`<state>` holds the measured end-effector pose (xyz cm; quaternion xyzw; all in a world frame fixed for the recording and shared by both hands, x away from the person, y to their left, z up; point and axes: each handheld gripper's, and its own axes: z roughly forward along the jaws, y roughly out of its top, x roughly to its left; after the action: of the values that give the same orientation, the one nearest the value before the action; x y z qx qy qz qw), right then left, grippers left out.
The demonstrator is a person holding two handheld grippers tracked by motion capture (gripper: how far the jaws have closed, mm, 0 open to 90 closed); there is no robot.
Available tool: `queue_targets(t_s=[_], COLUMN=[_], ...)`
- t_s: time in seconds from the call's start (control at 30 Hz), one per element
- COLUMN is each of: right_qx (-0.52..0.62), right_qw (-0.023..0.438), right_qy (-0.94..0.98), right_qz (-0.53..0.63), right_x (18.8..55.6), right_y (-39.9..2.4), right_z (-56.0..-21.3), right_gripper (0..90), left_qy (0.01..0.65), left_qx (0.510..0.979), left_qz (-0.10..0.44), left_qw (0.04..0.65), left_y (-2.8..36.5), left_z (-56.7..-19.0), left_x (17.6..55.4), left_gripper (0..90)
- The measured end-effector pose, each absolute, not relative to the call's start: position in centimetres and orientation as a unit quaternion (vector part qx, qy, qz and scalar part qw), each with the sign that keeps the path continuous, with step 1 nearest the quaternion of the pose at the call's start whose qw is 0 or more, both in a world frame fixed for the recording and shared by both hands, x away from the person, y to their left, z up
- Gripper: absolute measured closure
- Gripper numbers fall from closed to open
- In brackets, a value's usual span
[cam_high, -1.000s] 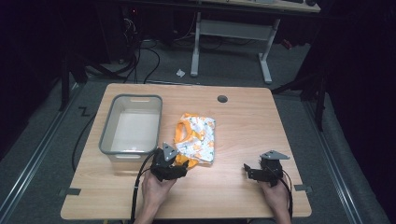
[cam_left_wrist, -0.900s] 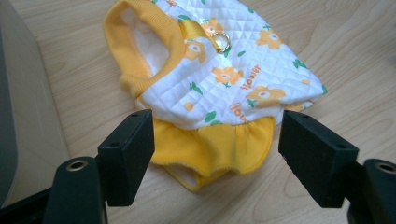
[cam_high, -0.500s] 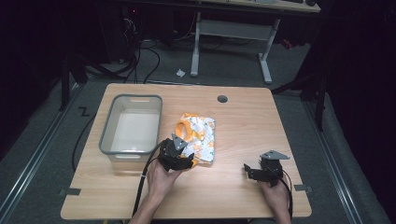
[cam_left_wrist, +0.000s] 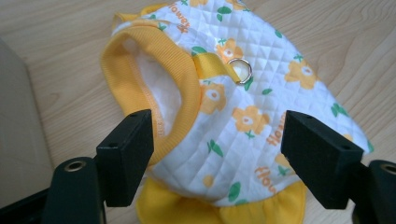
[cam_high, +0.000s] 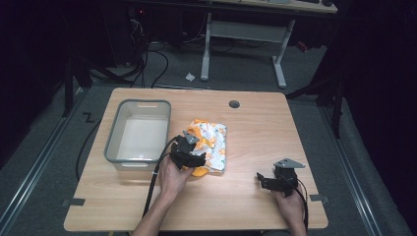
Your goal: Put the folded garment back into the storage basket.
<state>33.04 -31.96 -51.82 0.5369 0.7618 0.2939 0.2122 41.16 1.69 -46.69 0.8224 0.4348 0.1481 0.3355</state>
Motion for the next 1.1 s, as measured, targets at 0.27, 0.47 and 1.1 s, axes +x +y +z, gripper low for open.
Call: queue_targets(t_s=[0.27,0.47,1.1], right_qx=[0.537,0.537,0.537], right_qw=[0.212,0.212,0.212], right_qy=[0.762,0.762,0.762], right_qz=[0.294,0.294,0.294], right_x=[33.0,33.0,33.0], right_y=[-32.0,-32.0,-32.0], right_z=[-51.8,-51.8,-51.8], right_gripper=[16.5,16.5,16.5], left_qy=[0.45,0.459,0.483], left_qx=[0.821,0.819,0.82], left_qz=[0.148,0.148,0.127], left_qw=[0.321,0.31,0.278], left_y=[1.0,0.7,0.4], left_z=[-47.5,-48.0,-50.9], left_x=[43.0,44.0,46.0], left_gripper=[24.9,23.8,21.6])
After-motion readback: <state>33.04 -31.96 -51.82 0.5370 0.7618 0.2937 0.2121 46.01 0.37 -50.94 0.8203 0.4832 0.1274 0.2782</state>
